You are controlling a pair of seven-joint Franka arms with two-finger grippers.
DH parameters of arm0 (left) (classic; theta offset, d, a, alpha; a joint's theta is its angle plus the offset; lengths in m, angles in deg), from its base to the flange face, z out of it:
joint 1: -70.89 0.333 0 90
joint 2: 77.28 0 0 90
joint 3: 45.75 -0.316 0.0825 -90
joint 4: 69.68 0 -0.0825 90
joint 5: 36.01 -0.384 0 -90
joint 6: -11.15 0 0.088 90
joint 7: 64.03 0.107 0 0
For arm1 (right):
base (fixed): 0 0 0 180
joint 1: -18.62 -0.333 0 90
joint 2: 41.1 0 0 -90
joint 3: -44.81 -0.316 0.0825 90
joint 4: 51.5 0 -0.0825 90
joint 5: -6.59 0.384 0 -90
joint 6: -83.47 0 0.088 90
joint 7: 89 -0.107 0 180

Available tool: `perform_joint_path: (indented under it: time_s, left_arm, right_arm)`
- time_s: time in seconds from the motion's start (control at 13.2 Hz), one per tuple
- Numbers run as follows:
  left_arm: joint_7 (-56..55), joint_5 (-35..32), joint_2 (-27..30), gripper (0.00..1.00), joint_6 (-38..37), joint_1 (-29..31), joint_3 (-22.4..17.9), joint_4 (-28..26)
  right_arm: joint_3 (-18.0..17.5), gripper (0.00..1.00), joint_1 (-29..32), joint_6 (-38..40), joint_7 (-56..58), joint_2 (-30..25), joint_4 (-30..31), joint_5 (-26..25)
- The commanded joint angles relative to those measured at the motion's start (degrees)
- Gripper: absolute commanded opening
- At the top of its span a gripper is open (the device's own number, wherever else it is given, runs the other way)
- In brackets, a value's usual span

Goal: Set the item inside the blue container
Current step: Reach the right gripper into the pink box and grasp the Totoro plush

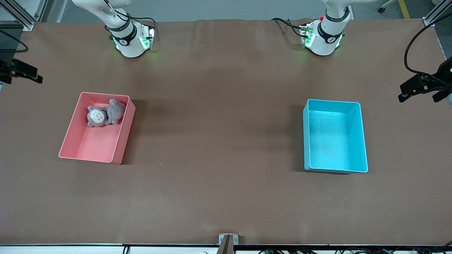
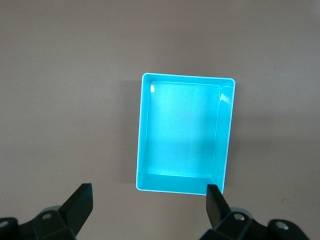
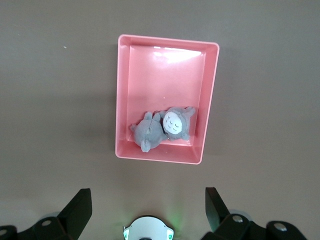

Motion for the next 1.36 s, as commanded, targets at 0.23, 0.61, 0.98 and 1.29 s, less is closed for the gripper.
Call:
perform_joint_path:
  time_s: [0.23,0.61,0.98,1.29]
  left_arm:
    - [0.33,0.76,0.03,1.0,0.46,0.03,0.02,0.23]
    - [0.41,0.85,0.03,1.0,0.46,0.2,0.02,0.23]
    - [0.41,0.76,0.03,1.0,0.55,0.03,0.02,0.23]
    - [0.41,0.85,0.03,1.0,0.9,0.12,0.02,0.23]
  right_arm:
    - [-0.36,1.0,2.36,-0.88,0.57,5.75,0.47,-0.6]
    - [-0.36,1.0,5.79,-10.6,0.56,1.98,14.85,-0.6]
    - [-0.27,1.0,6.15,-23.17,-0.14,-1.63,29.1,-0.69]
    - [-0.18,1.0,8.07,-33.88,-0.84,-2.34,39.91,-0.69]
